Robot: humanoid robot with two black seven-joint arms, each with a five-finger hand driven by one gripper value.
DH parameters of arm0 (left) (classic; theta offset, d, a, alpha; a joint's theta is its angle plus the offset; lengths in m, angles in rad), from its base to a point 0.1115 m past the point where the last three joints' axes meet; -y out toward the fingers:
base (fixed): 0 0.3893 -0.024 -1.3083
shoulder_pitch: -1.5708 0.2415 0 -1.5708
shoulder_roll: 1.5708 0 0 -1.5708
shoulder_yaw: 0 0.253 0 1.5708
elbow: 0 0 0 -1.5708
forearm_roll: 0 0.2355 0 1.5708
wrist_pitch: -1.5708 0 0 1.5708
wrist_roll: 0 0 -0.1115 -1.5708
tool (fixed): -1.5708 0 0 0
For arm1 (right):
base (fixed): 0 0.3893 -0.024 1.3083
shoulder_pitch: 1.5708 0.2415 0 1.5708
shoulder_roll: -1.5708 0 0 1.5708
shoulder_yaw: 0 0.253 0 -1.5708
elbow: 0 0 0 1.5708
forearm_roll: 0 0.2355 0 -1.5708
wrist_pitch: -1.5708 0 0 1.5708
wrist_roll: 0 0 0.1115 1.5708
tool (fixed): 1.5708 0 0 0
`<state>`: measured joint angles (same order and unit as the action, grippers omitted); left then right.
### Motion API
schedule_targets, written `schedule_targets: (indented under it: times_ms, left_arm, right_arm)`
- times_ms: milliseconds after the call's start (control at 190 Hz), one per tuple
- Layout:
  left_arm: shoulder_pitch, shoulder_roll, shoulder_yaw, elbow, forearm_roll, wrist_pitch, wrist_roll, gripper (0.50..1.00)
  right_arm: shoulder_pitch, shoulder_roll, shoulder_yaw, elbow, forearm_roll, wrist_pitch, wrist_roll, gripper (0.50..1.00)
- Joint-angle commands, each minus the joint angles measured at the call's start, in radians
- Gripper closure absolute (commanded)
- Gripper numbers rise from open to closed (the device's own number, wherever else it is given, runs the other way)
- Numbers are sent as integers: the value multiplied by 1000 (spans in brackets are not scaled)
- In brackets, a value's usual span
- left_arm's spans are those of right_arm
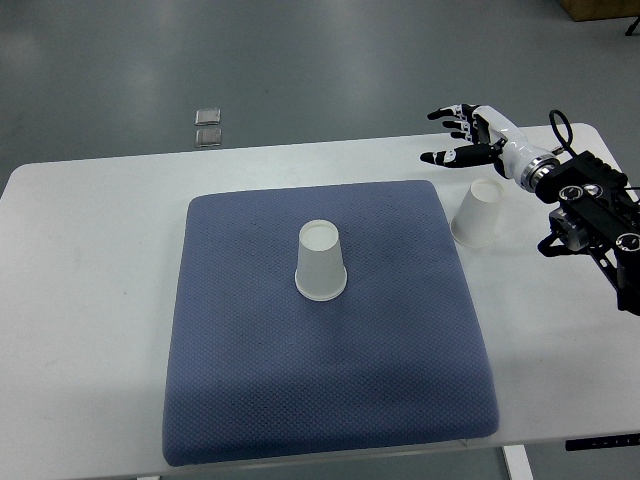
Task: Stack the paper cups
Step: 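Move the right hand toward the white paper cup beside the pad, then lower the right hand and close its fingers around the cup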
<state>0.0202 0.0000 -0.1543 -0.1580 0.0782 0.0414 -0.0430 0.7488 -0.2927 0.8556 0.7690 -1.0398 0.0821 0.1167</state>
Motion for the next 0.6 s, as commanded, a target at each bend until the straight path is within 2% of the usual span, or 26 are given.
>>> schedule_targets:
  times_ms: [0,359,596]
  left_arm:
    - [0,0,-1,0,0,0,0,500]
    - [0,0,-1,0,0,0,0,500]
    - [0,0,-1,0,0,0,0,500]
  right_arm:
    - [11,-17,-26,1,-29,1,0,574]
    - [60,-82,-142,6,-183,1,3,576]
    - [61,-89,-210,4,-336,-5,11,576]
